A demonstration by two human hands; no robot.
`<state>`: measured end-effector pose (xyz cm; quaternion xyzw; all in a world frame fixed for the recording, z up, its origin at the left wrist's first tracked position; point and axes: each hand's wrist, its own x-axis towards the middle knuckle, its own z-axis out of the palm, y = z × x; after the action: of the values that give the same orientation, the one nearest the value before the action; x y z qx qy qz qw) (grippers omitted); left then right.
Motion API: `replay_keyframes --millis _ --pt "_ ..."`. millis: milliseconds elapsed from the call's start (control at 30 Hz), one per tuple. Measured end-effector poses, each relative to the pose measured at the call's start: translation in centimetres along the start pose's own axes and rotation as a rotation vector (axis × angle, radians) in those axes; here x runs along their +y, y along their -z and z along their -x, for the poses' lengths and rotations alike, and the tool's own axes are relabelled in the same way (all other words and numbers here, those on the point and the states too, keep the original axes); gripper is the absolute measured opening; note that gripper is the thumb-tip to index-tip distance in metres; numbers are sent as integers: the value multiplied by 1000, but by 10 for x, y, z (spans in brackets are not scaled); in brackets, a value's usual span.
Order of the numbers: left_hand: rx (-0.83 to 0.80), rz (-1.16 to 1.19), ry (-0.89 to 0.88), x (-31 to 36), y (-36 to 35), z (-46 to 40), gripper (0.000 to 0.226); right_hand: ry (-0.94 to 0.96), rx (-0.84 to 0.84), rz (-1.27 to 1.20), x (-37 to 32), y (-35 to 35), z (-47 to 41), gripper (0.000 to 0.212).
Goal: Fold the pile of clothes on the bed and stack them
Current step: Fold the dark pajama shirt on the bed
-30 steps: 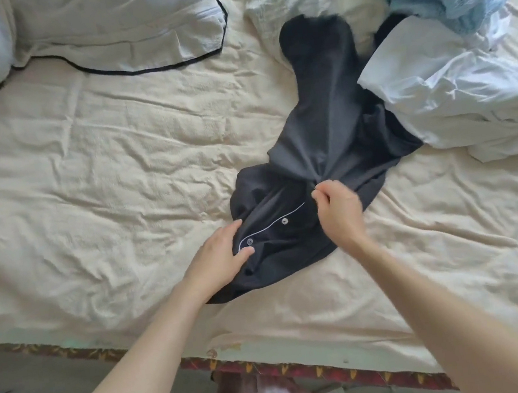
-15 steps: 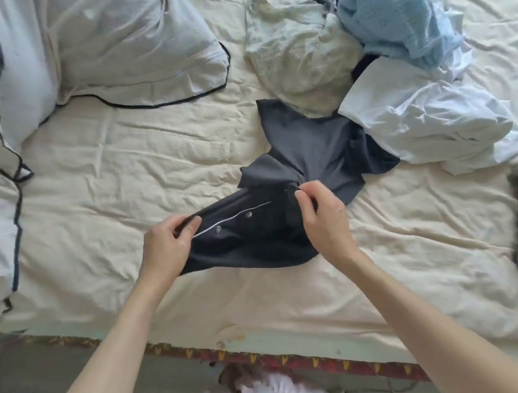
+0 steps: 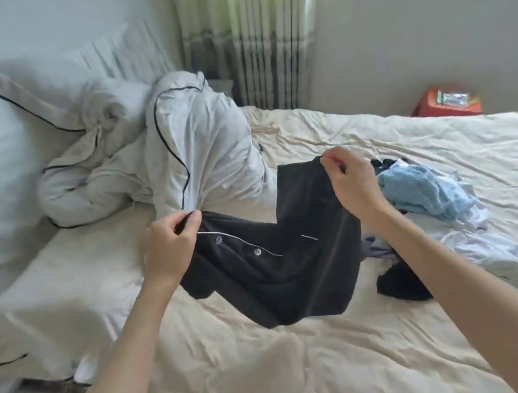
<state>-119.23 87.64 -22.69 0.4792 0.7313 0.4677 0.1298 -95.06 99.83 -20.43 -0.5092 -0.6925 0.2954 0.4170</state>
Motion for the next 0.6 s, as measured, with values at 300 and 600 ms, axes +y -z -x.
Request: replay_keyframes --millis 300,600 --pt "-449 -221 -35 51 89 -39 14 219 -94 -241 -163 6 -60 24" --pt "-286 166 13 63 116 -56 82 236 -329 -570 -226 -10 -48 30"
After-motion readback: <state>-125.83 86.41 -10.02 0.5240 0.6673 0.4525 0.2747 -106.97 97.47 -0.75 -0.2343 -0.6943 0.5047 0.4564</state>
